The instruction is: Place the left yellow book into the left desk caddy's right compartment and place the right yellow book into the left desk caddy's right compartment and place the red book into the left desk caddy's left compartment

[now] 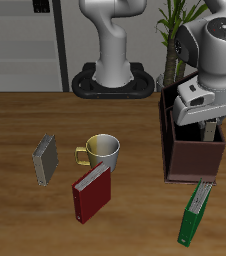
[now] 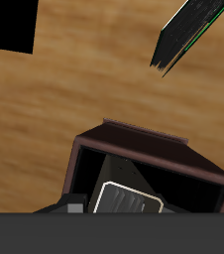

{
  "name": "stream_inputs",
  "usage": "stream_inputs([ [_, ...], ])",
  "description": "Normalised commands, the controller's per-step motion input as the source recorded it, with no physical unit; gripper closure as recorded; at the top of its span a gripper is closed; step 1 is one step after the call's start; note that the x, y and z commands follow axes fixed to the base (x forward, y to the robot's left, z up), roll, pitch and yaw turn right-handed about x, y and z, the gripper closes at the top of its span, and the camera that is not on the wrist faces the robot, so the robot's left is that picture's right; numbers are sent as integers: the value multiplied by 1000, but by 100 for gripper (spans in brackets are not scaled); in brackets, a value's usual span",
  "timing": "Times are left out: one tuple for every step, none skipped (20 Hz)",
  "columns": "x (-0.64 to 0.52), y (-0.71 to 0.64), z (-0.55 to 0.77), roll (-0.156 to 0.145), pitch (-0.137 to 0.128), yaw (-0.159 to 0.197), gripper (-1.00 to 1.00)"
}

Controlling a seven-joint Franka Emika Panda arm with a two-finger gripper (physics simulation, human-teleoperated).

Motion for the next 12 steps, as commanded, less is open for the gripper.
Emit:
stream_inputs([
  [61,71,-424,-33,74,-32,100],
  [110,46,-342,17,86,62,100],
  [0,23,-406,-8,134,-71,100],
  [333,-64,-317,31,95,44,-100],
  [-239,241,-184,44,71,-64,-100],
  [144,22,-179,25,-12,93,-100],
  [138,-61,-80,-32,3,106,-100],
  [9,-87,40,-9,42,-70,-100],
  [50,-64,143,-43,-18,-22,-100],
  [-59,16,134,31,14,-27,-100],
  [-111,71,270,-6,-42,-12,-100],
  [-26,119,146,21,-26,22,-100],
])
